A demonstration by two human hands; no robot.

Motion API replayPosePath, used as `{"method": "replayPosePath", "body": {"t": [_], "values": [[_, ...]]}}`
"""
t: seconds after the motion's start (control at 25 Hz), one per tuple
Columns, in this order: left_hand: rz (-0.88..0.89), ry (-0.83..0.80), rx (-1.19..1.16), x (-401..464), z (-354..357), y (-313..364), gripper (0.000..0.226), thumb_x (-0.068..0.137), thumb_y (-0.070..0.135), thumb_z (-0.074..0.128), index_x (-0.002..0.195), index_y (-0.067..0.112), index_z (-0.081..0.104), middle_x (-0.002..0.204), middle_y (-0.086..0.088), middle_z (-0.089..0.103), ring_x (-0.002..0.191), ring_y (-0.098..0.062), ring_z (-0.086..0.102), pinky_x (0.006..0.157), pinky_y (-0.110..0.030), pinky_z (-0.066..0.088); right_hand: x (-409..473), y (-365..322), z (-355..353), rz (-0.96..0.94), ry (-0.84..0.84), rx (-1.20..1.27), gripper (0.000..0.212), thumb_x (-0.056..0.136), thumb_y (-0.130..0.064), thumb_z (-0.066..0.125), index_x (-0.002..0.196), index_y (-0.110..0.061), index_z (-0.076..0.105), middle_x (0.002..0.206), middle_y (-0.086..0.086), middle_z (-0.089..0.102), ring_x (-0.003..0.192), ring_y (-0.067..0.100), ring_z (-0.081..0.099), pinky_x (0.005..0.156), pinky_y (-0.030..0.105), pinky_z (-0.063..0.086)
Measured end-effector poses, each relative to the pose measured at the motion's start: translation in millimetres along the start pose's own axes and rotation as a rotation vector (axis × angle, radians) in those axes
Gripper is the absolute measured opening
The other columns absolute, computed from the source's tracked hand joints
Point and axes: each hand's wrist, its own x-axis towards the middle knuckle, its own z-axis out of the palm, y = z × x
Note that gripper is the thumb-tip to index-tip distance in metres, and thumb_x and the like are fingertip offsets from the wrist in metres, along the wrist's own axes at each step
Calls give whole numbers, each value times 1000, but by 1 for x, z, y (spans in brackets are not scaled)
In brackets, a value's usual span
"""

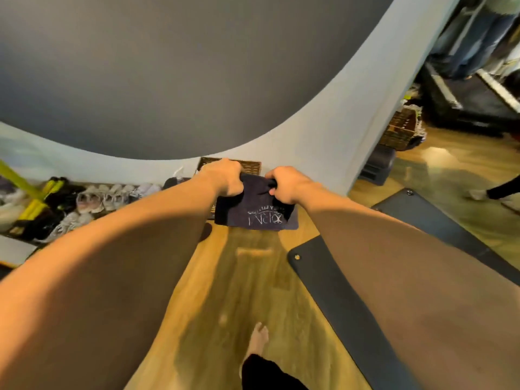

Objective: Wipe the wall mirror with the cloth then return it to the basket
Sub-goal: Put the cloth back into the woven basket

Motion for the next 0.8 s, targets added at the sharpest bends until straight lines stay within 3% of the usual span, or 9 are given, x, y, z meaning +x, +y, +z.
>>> {"method": "replayPosePath", "body": {"t": [0.12, 0.28, 0.48, 0.64, 0.8], "values": [[-38, -53, -34, 53, 9, -48, 21, 88, 25, 56, 105, 17, 65, 100, -8, 64, 95, -32, 62, 77, -38, 51, 78, -11, 14, -9, -45, 11, 17, 95, -13, 61, 101, -28, 66, 102, 4, 67, 98, 28, 62, 85, 36, 52], [-70, -120, -87, 140, 15, -106, 21, 87, 22, 56, 107, 18, 62, 90, -2, 59, 87, -25, 60, 76, -39, 56, 187, -12, 17, -10, -83, 19, 24, 90, -5, 62, 103, -24, 60, 108, 7, 64, 93, 26, 58, 76, 33, 48], [-100, -115, -165, 246, 13, -164, 24, 92, 24, 58, 116, 21, 61, 108, -7, 61, 98, -29, 60, 90, -46, 56, 305, -7, 7, 6, -82, 84, 30, 89, 0, 61, 105, -22, 49, 105, 5, 56, 91, 23, 55, 73, 33, 43], [-97, -143, -162, 354, 45, -217, 35, 95, 26, 57, 130, 21, 59, 132, -9, 46, 113, -33, 54, 98, -46, 51, 417, 10, 41, 48, -103, 111, 30, 88, -1, 63, 103, -22, 47, 104, 7, 59, 90, 24, 57, 77, 41, 55], [-50, -218, -162, 462, 103, -276, 28, 96, 25, 57, 123, 18, 62, 118, -8, 62, 100, -25, 57, 87, -38, 53, 537, 40, 101, 72, -155, 112, 31, 88, -2, 64, 102, -25, 48, 103, 5, 59, 92, 26, 58, 84, 46, 56]]}}
